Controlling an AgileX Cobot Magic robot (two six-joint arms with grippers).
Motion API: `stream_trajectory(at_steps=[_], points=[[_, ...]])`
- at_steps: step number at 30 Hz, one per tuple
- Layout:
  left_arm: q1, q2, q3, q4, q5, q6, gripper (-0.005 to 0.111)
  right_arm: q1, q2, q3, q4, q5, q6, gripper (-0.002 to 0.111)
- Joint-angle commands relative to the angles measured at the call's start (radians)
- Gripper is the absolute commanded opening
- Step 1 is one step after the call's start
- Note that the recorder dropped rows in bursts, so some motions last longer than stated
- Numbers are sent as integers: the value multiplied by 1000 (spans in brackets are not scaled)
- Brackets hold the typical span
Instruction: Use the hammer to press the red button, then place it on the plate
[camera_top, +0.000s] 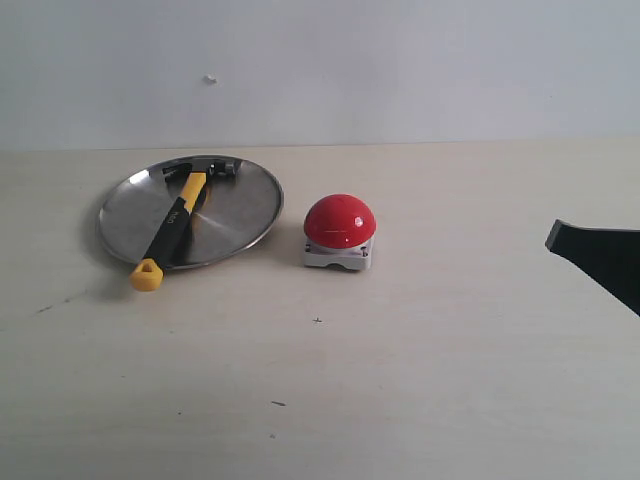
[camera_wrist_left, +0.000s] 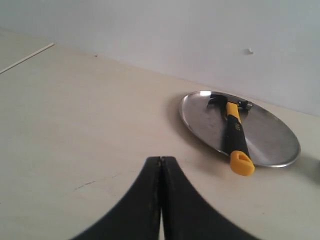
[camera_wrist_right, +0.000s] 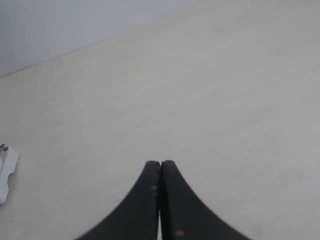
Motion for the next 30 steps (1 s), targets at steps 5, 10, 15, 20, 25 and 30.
stream_trajectory(at_steps=[5,10,15,20,25,30], points=[[-4,-6,3,12,10,5,0,0,-3,4,-3,-6,1,0],[-4,-6,3,10,12,5,0,0,-3,4,-3,-6,1,0],[-4,-6,3,-10,12,5,0,0,-3,4,-3,-6,1,0],[-2,-6,3,-142,13,158,0,0,-3,4,-3,-6,1,0],[-2,-6,3,-142,13,170,0,0,-3,4,-3,-1,1,0],[-2,-6,3,-138,13,170,0,0,-3,4,-3,-6,1,0]])
